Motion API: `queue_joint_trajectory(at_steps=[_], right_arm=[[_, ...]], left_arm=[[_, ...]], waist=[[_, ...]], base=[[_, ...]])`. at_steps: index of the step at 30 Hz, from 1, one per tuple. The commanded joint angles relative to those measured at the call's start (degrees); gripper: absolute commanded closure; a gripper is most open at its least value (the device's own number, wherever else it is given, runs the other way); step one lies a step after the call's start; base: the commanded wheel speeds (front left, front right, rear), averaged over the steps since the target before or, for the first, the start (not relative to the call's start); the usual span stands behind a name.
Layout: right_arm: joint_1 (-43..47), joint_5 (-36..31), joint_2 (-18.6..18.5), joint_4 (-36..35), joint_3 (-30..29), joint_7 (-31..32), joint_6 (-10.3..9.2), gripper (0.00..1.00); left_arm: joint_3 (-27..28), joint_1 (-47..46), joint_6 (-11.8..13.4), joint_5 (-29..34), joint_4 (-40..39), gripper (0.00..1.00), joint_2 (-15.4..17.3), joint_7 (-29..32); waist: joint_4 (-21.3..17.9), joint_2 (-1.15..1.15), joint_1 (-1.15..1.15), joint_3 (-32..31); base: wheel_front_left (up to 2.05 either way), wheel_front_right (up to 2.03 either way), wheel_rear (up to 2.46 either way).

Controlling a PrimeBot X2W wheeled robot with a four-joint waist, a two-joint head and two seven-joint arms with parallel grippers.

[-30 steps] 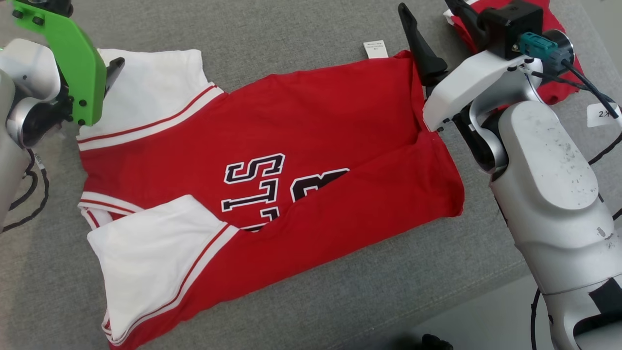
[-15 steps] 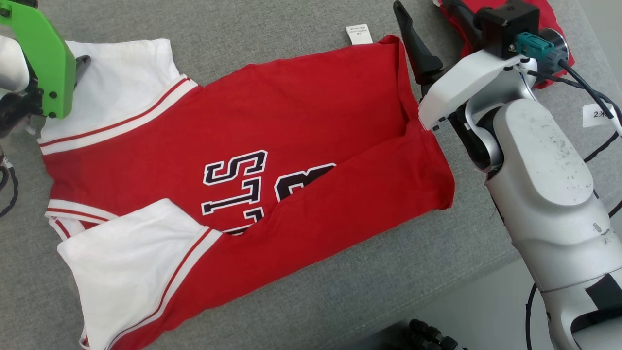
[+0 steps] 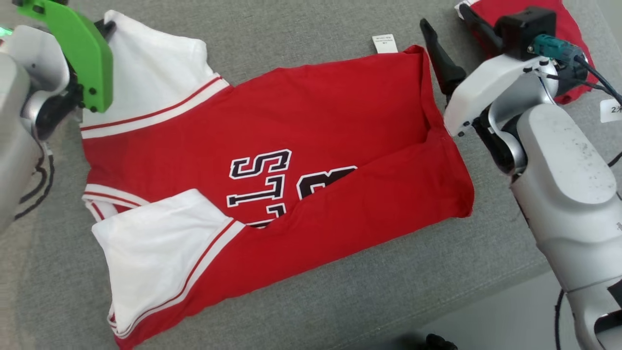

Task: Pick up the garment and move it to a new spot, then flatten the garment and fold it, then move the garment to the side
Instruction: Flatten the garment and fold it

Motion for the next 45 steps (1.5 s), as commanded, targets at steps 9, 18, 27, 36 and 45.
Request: queue_joint_trajectory(at_steps=[9,18,27,36,45], right_arm=[[3.54,8.07,-9.5,6.68,3.53,7.98,-0.05,0.0],[1.53,10.85,-13.6,13.94,5.81,10.87,-0.04,0.0],[-3.29,8.42,-15.19,19.87,11.86,12.43,-0.04,0.0],[-7.0,11.07,-14.86,24.06,16.56,16.11,-0.04,0.0],[-7.81,14.23,-15.0,26.71,19.7,17.73,-0.08,1.0]], left_arm=[[-4.47,7.09,0.06,0.34,-6.65,1.0,-0.78,-10.75],[-6.47,10.57,0.06,-0.64,-13.43,1.0,-0.42,-13.86],[-7.03,11.35,0.86,-0.29,-17.93,1.0,-0.77,-14.35],[-7.38,9.36,1.12,0.5,-18.08,1.0,-2.13,-14.25],[-7.51,8.25,1.45,0.95,-15.33,1.0,-2.35,-14.41]], waist=[[12.08,0.0,0.0,-8.76],[17.48,0.0,0.0,-10.07],[19.34,0.0,0.0,-8.22],[19.75,0.0,0.0,-5.64],[19.41,0.0,0.0,-4.98]], base=[[0.0,0.0,0.0],[0.0,0.0,0.0],[0.0,0.0,0.0],[0.0,0.0,0.0],[0.0,0.0,0.0]])
